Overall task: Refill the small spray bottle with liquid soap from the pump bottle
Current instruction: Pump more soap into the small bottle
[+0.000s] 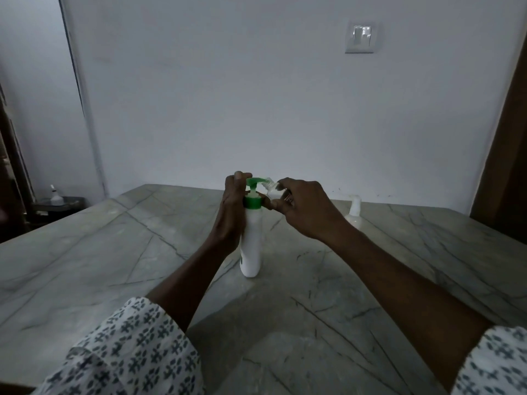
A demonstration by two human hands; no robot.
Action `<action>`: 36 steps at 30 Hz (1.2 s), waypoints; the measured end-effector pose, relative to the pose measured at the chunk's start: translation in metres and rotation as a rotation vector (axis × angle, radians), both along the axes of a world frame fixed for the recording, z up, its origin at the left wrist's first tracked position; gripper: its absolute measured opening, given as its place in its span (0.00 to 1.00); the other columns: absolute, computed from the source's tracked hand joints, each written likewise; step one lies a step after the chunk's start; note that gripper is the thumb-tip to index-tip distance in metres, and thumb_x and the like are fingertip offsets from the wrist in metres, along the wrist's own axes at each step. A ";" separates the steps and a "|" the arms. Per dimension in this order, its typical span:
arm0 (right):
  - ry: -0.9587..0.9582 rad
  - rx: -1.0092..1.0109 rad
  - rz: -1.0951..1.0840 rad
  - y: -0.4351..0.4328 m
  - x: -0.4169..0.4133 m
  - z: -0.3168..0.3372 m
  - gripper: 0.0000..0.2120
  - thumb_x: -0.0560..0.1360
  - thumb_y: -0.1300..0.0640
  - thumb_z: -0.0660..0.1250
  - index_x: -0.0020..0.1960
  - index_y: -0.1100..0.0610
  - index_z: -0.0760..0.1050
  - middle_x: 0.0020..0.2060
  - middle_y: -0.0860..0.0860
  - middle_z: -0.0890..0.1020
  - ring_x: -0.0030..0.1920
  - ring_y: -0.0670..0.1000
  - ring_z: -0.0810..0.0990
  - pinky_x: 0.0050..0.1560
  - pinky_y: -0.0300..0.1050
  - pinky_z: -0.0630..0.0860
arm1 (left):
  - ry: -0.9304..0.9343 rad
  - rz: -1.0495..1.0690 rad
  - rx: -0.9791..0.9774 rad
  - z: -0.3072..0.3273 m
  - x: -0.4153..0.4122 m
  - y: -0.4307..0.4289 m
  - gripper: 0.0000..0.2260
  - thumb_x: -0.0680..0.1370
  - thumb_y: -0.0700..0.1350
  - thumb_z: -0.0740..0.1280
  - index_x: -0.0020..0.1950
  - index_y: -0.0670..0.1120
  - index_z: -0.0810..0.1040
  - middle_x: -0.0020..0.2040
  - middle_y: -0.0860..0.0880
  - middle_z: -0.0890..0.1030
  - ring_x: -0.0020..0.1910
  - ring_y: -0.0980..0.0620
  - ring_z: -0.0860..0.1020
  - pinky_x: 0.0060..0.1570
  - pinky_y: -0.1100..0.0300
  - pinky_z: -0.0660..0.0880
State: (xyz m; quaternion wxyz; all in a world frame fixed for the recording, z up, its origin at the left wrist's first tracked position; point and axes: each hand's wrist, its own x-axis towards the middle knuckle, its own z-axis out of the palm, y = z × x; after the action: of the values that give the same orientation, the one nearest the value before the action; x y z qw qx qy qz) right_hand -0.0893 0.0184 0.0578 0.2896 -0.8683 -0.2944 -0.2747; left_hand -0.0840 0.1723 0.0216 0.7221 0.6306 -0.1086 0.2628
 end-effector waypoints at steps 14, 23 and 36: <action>-0.003 0.060 -0.012 -0.004 0.003 -0.008 0.15 0.74 0.52 0.70 0.58 0.58 0.76 0.44 0.53 0.84 0.43 0.50 0.80 0.44 0.39 0.70 | 0.202 -0.177 -0.019 0.010 0.001 -0.010 0.26 0.77 0.63 0.57 0.31 0.49 0.82 0.30 0.45 0.79 0.26 0.51 0.75 0.27 0.62 0.73; 0.026 0.094 -0.023 -0.040 0.000 -0.022 0.14 0.75 0.51 0.69 0.58 0.56 0.76 0.41 0.47 0.79 0.36 0.39 0.73 0.36 0.20 0.65 | 0.248 -0.196 0.251 0.012 0.012 -0.024 0.28 0.71 0.68 0.60 0.25 0.47 0.77 0.28 0.42 0.78 0.27 0.48 0.75 0.34 0.58 0.71; 0.052 0.108 -0.018 -0.051 0.002 -0.032 0.13 0.74 0.51 0.70 0.56 0.56 0.77 0.39 0.47 0.79 0.35 0.36 0.73 0.37 0.21 0.65 | 0.272 -0.300 0.310 0.014 0.014 -0.029 0.26 0.74 0.64 0.60 0.30 0.45 0.79 0.30 0.41 0.78 0.28 0.46 0.75 0.35 0.56 0.75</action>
State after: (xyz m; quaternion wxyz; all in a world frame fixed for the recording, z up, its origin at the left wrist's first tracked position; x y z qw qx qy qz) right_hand -0.0871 -0.0322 0.0254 0.3413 -0.8609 -0.2636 -0.2701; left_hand -0.0696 0.1434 0.0360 0.6557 0.7401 -0.1420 0.0458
